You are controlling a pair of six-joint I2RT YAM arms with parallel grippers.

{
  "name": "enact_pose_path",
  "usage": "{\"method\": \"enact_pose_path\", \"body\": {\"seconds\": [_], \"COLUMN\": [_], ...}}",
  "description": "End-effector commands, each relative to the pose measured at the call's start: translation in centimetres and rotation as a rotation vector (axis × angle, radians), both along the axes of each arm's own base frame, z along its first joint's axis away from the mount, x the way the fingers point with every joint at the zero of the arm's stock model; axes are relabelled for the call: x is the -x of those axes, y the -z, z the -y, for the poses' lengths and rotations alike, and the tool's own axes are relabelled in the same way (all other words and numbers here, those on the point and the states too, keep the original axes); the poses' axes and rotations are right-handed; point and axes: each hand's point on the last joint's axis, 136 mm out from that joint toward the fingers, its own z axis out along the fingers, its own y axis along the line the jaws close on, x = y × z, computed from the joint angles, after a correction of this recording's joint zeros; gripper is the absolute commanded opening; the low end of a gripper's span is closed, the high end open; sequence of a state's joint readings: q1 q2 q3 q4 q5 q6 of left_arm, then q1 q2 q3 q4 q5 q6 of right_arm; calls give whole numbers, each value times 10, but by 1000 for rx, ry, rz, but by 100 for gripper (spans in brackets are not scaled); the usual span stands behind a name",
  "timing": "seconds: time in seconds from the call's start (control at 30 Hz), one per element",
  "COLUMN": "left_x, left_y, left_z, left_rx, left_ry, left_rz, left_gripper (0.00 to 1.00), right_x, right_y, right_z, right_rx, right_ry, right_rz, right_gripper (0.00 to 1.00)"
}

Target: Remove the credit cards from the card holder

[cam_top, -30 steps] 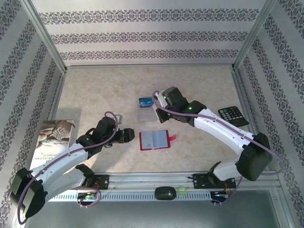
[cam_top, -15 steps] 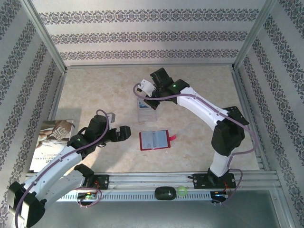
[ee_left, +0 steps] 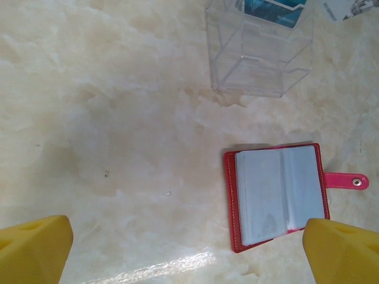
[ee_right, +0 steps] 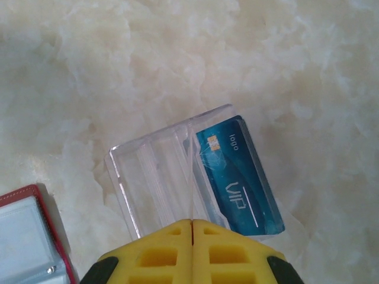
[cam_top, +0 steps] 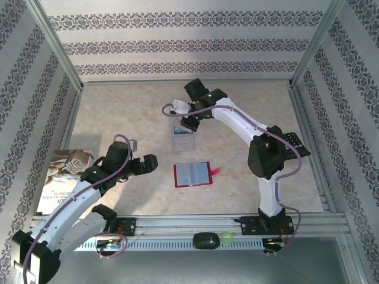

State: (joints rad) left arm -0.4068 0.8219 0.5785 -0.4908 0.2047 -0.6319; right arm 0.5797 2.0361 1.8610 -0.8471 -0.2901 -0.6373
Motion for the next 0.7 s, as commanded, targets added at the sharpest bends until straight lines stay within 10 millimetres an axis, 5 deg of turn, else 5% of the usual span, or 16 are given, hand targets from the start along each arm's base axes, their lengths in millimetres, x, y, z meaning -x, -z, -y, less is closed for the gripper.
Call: {"method": "enact_pose_path", "body": {"seconds": [0.0, 0.67], "left_x": [0, -6], "left_y": [1, 16], "left_z": [-7, -10], "left_rx": [-17, -12], "left_ry": [-17, -42], "left_rz": [-20, -62], "left_gripper": [100, 100], "right_x": [16, 26], "right_y": [-3, 34], "right_z": [0, 0], "right_rx": [1, 107], "right_ry": [-76, -165], "right_rz": [-36, -53], "right_gripper": [0, 0]}}
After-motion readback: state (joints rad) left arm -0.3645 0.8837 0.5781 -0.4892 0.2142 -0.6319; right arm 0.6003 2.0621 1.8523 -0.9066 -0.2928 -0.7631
